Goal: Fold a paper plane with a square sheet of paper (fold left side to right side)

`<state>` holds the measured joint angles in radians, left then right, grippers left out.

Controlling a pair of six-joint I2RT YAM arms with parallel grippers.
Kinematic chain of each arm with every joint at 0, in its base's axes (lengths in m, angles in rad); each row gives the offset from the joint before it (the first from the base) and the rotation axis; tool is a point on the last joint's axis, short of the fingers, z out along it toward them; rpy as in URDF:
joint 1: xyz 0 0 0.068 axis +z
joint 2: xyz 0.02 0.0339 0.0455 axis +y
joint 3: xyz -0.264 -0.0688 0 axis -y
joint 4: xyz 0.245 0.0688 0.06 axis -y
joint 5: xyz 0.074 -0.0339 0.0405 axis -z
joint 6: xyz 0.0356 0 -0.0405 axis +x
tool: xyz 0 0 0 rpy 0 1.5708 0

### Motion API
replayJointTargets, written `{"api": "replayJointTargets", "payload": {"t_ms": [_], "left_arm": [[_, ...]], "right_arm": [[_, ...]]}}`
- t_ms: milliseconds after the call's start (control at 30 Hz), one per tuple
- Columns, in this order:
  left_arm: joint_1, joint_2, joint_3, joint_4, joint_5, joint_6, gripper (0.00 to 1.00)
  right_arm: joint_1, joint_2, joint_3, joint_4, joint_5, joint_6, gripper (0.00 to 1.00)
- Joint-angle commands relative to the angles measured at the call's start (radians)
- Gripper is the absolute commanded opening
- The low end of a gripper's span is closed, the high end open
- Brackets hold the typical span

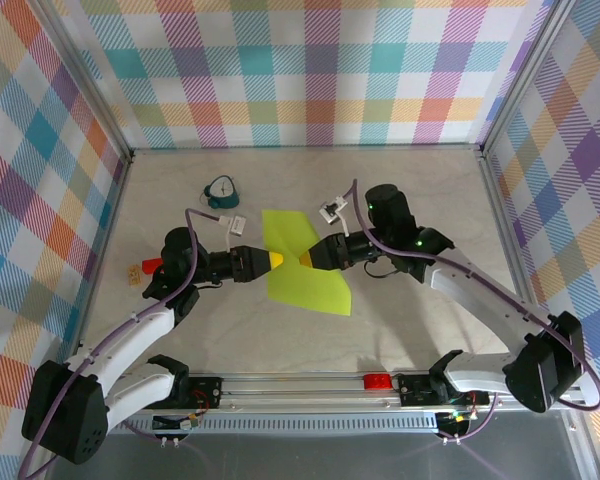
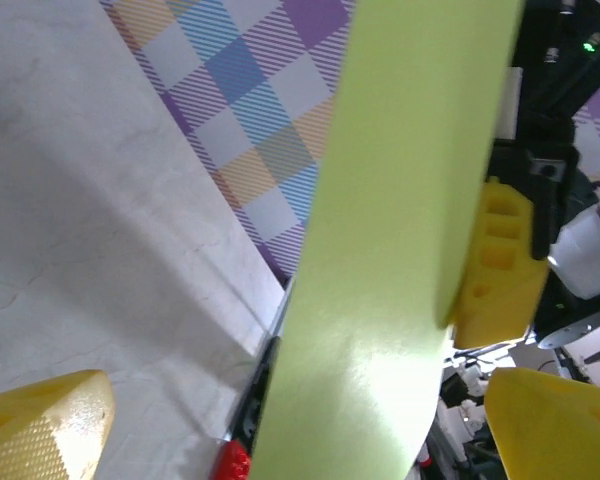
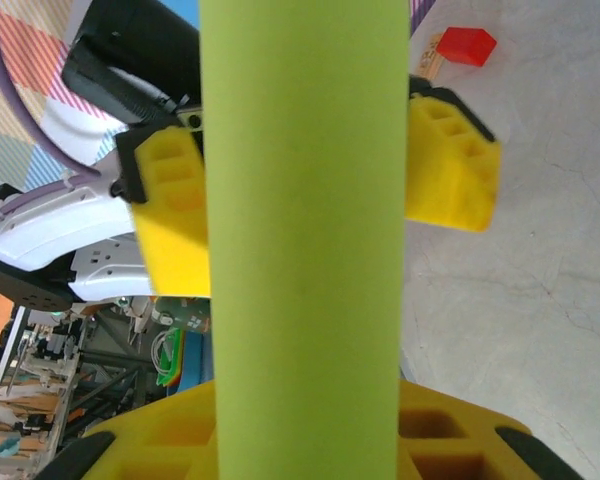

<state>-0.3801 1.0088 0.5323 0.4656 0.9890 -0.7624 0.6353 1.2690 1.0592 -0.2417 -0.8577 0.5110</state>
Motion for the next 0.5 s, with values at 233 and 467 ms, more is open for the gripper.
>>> {"api": "replayJointTargets", "payload": {"t_ms": [233,467], "left_arm": [[-0.014,0.007,0.035,-0.044,-0.004,0.050,0.26],[-0.014,0.042,0.029,-0.123,-0.057,0.077,0.00]], "right_arm": [[-0.024,0.019,0.038,-0.123,0.098,-0.113,0.29],[-0.044,0.010,0.009,-0.161,0.155,-0.126,0.39]]}}
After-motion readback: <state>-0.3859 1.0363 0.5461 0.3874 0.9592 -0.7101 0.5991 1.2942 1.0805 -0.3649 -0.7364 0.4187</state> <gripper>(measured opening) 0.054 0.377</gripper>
